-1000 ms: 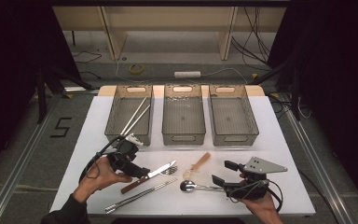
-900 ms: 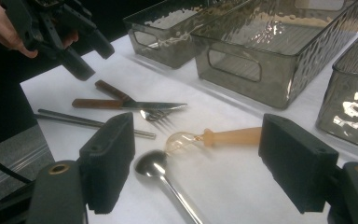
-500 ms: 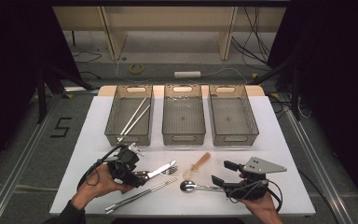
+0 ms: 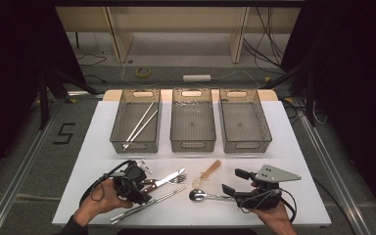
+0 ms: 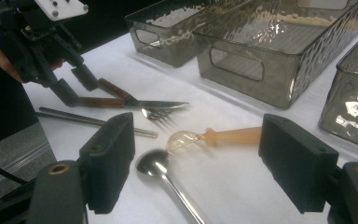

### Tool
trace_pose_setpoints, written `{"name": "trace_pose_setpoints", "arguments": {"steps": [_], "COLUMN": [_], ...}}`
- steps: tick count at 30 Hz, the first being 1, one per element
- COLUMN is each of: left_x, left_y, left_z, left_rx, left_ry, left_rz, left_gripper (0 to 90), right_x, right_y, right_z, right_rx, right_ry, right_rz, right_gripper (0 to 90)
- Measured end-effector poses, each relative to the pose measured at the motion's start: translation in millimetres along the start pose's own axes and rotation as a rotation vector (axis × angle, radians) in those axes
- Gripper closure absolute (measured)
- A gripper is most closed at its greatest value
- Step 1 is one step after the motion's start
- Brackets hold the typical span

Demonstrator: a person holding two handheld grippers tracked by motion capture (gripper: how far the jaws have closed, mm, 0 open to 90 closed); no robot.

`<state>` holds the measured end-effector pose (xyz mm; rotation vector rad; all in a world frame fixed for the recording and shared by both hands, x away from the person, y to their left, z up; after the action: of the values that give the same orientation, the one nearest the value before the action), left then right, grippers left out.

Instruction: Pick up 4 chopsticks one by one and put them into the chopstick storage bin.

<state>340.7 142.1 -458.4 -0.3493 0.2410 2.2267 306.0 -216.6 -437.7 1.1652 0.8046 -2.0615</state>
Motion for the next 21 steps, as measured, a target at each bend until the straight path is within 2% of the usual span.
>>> {"name": "trace_pose_setpoints", "arguments": {"steps": [7, 21], "left_x": [7.0, 15.9], "left_y": [1.8, 3.1], "left_z": [-6.0, -12.9], "left_rx": [0.013, 0.019], "left_ry": [-0.031, -0.057], "left_rz": [-0.015, -0.011], "left_gripper": [58.1, 69.3], "right_x": [-0.1, 0.0], "right_y": [-0.2, 0.1], "right_z": [-0.3, -0.5], "right_rx": [0.000, 0.000], "right_ry": [-0.001, -0.002], "right_rz": [0.004, 0.002], "right_gripper": [27.9, 27.9]}}
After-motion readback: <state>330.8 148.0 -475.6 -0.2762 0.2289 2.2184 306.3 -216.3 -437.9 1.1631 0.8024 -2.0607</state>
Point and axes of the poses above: each handheld gripper's, and its own axes: z roughly backward along the jaws, x roughly out of its underside, y roughly to its right, the point moved 2 cm from there along -z, roughly forward along the jaws, and after that the axes turned 3 degrees about -x, right-handed, at the moved point
